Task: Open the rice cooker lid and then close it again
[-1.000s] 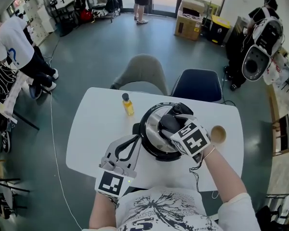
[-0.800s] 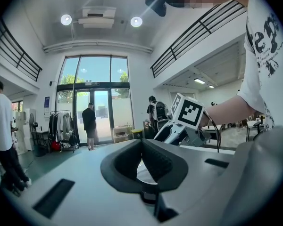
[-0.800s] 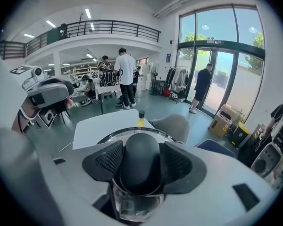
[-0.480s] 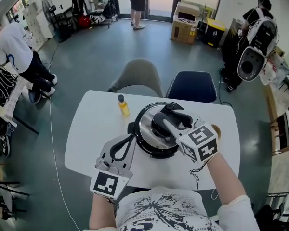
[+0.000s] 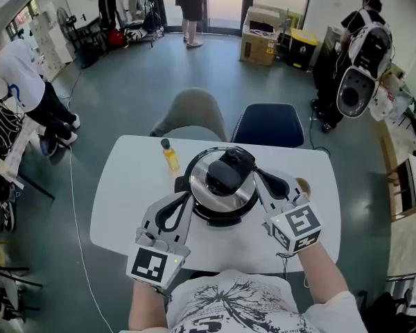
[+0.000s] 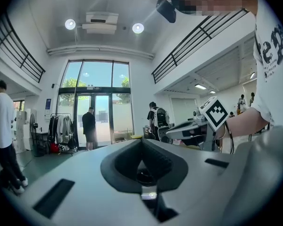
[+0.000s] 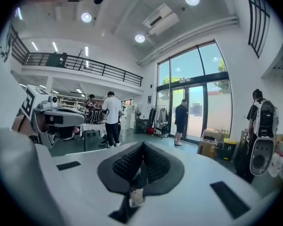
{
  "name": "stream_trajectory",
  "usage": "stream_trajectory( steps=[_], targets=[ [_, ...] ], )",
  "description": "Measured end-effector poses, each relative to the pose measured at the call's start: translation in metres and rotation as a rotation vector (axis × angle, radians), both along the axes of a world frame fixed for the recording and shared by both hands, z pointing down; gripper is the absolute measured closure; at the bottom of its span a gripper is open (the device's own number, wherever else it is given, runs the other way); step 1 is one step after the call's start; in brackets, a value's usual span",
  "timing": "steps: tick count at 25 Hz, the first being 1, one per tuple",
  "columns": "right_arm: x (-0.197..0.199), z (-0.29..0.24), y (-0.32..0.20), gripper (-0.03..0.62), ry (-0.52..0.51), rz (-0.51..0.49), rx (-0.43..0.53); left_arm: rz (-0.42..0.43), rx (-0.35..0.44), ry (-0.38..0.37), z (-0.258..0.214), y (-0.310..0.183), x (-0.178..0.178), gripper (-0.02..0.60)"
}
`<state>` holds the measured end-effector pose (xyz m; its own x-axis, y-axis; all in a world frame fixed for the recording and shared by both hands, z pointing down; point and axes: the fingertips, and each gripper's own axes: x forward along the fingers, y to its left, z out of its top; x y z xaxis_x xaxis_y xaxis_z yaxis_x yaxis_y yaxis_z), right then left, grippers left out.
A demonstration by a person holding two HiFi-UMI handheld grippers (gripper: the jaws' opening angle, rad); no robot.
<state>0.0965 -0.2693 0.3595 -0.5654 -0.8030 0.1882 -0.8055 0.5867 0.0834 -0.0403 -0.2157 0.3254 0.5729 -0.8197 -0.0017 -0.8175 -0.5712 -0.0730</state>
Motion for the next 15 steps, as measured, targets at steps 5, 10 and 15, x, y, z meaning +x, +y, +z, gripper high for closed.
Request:
stream_trajectory(
  steps=[5,10,15],
  targets=[
    [0.020,0.000,0.018,0.583,-0.032,0.040,0.027,0.001,-0.010,-0.031,0.001,0.003,0.013,0.568],
    [0.021,0.008,0.030,0.583,-0.030,0.042,0.065,-0.005,-0.020,-0.048,0.008,0.000,0.018,0.568],
    [0.020,0.010,0.033,0.583,-0.042,0.043,0.055,-0.007,-0.018,-0.048,0.007,-0.001,0.020,0.568]
  ],
)
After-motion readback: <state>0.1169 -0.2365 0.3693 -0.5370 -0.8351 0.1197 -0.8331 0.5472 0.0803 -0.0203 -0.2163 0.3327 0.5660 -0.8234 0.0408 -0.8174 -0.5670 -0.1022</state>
